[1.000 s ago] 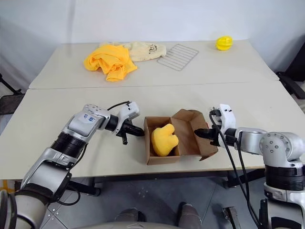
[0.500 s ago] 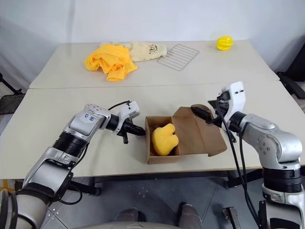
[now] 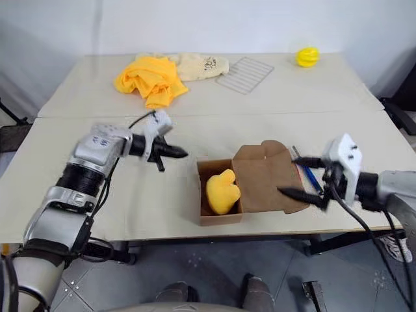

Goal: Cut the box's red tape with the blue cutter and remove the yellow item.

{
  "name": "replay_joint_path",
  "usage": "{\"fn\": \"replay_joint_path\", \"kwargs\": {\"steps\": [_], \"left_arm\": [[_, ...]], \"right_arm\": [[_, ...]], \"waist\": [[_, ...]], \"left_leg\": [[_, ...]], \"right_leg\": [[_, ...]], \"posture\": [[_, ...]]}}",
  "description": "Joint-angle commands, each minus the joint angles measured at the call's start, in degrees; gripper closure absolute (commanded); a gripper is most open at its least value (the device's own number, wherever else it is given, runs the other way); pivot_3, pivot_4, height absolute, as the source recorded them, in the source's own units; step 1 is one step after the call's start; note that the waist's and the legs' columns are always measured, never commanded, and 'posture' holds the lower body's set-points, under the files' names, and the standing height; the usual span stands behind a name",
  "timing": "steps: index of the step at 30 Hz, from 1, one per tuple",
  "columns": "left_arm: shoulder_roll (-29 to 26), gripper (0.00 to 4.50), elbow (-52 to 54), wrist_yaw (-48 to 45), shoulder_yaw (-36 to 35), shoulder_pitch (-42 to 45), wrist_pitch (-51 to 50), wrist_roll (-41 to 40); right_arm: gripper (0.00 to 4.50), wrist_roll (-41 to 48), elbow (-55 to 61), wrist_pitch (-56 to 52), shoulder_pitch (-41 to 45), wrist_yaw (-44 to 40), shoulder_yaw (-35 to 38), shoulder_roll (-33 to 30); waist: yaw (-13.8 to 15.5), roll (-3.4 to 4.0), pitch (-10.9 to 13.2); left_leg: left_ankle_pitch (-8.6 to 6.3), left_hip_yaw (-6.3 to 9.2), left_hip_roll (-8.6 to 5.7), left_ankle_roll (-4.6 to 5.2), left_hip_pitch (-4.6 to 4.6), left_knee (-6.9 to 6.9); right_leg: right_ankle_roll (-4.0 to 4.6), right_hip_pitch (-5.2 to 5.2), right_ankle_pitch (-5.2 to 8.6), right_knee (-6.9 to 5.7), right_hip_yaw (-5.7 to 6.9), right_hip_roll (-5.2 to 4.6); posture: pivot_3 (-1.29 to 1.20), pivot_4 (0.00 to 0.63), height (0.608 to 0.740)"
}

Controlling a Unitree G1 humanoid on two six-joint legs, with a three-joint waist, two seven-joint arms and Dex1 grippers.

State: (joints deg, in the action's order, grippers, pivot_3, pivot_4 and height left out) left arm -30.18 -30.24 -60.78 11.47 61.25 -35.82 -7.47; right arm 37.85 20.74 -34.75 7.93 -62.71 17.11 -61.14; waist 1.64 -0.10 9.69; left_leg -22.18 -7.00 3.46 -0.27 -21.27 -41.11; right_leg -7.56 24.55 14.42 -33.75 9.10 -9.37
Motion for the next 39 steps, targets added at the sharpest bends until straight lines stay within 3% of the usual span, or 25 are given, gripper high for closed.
{"fn": "replay_joint_path", "kwargs": {"steps": [1,8,14,15,24,29,32,39], "left_arm": [[0.88,3.90,3.64,0.99,-2.11,3.29,1.51,-0.92],[4.58,1.79,14.89,-7.40,4.82,3.86,-0.99,-2.47],[5.39,0.06,19.39,-13.81,11.12,3.67,0.42,-1.88],[5.37,0.02,19.54,-14.41,11.68,3.84,0.28,-1.79],[4.89,0.02,21.29,-19.14,20.87,2.82,2.00,2.35],[8.25,0.02,14.75,-14.98,25.71,1.69,10.93,8.97],[9.24,0.64,11.87,-13.45,25.22,1.71,14.70,11.01],[10.29,2.69,8.84,-13.67,22.56,2.15,16.86,11.23]], "right_arm": [[0.00,2.19,3.31,1.46,-1.91,-2.63,4.57,0.01],[0.00,6.53,1.07,6.54,-7.12,-4.17,10.82,9.53],[0.00,5.87,2.20,7.92,-9.76,-3.38,12.29,10.60],[0.00,6.23,2.35,8.13,-10.42,-3.63,12.93,10.53],[0.00,6.36,2.71,10.90,-17.79,-6.77,20.49,10.27],[0.00,6.23,4.48,10.88,-19.48,-4.82,22.56,10.68],[0.00,7.00,5.67,10.59,-20.17,-4.11,23.53,10.67],[0.00,7.17,4.81,10.45,-20.34,-4.56,25.02,9.41]], "waist": [[-0.03,-0.14,0.08],[-0.09,-0.22,0.13],[-0.12,-0.20,0.13],[-0.12,-0.20,0.13],[0.35,-0.20,0.13],[0.52,-0.20,0.13],[0.71,-0.20,0.13],[1.29,-0.20,0.13]], "left_leg": [[-0.01,-0.01,-0.01,0.01,-0.01,-0.07],[-0.01,-0.03,-0.03,0.02,0.04,-0.06],[-0.01,-0.04,-0.02,0.01,0.09,-0.05],[-0.01,-0.04,-0.03,0.01,0.09,-0.05],[-0.01,-0.03,-0.03,0.02,0.08,-0.10],[-0.01,-0.03,-0.03,0.02,0.10,-0.12],[-0.01,-0.02,-0.03,0.02,0.09,-0.15],[-0.01,-0.01,-0.03,0.02,0.09,-0.21]], "right_leg": [[-0.04,-0.03,-0.02,0.01,-0.01,0.00],[-0.09,-0.08,-0.05,0.03,-0.03,-0.01],[-0.08,-0.07,-0.05,-0.01,-0.06,-0.01],[-0.08,-0.07,-0.05,-0.01,-0.06,0.00],[-0.08,-0.09,-0.05,-0.01,-0.07,-0.01],[-0.08,-0.09,-0.05,-0.02,-0.09,0.00],[-0.08,-0.09,-0.05,-0.04,-0.09,-0.01],[-0.06,-0.09,-0.06,-0.07,-0.10,-0.01]], "posture": [[0.00,0.150,0.740],[0.00,0.150,0.740],[0.00,0.150,0.740],[0.00,0.150,0.740],[0.00,0.150,0.740],[0.00,0.150,0.740],[0.00,0.150,0.740],[0.00,0.150,0.740]]}}
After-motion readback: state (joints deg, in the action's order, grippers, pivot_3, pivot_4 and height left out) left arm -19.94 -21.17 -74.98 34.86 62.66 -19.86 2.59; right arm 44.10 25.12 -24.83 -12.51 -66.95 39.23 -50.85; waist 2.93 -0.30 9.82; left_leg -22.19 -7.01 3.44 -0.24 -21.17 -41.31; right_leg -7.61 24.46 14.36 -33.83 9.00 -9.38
